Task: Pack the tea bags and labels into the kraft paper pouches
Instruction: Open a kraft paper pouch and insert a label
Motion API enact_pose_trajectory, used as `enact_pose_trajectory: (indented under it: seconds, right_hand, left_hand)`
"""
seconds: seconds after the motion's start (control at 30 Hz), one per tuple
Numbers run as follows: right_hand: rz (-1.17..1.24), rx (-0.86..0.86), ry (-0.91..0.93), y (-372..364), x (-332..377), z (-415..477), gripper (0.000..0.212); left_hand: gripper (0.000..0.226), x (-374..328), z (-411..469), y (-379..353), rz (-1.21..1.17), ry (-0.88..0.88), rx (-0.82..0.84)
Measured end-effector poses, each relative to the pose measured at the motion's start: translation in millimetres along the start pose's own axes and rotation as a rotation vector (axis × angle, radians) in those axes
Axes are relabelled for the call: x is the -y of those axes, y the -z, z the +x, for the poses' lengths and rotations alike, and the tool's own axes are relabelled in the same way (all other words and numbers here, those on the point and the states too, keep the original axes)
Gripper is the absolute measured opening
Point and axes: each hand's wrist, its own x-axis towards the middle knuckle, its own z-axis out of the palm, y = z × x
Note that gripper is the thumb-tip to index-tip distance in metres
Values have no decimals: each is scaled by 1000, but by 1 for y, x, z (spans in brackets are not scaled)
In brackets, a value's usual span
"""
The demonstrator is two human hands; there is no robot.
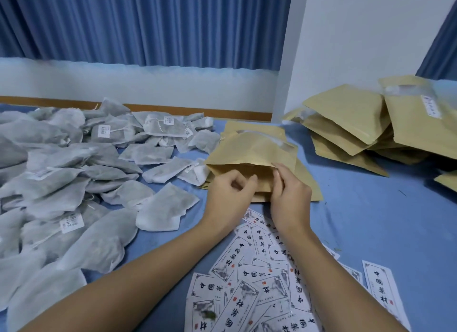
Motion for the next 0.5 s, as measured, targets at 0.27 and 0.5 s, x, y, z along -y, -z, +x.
enact_pose_trajectory:
  seconds: [0.27,0.5]
  right_hand:
    - [68,-15,162,7,13,7,24]
    - [241,270,342,20,23,1,34]
  left_hand:
    - [92,2,-10,50,-863,621,183]
    - [55,4,-7,59,-1003,720,117]
